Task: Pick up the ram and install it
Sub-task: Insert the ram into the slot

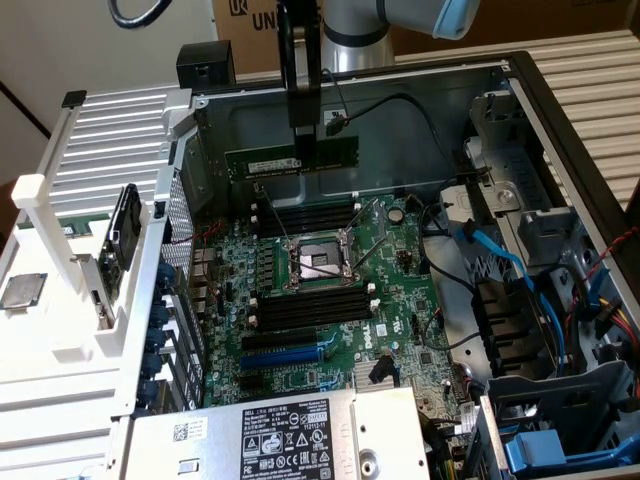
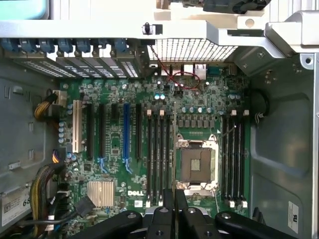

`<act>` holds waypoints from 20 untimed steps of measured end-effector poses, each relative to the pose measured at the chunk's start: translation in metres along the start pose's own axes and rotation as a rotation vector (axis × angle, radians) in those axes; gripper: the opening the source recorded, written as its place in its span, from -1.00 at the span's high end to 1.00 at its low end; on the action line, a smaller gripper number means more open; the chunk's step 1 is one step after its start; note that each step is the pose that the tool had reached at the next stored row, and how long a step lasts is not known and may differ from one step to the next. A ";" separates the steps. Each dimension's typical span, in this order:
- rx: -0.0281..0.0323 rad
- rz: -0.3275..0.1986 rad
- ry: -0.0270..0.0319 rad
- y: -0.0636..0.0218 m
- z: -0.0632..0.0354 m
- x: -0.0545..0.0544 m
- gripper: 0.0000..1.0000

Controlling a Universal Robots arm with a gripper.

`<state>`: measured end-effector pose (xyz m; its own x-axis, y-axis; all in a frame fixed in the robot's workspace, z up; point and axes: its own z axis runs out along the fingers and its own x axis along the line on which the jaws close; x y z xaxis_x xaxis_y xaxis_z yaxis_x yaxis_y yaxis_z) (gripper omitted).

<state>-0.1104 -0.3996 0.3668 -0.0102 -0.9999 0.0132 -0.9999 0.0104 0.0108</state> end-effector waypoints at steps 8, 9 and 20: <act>-0.0005 0.000 -0.0053 -0.0008 0.0124 0.000 0.75; -0.0006 0.000 -0.0053 -0.0010 0.0142 0.000 0.75; -0.0008 0.000 -0.0372 -0.0046 0.0309 0.007 0.75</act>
<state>-0.1062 -0.4075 0.3359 -0.0106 -0.9997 -0.0240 -0.9999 0.0103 0.0117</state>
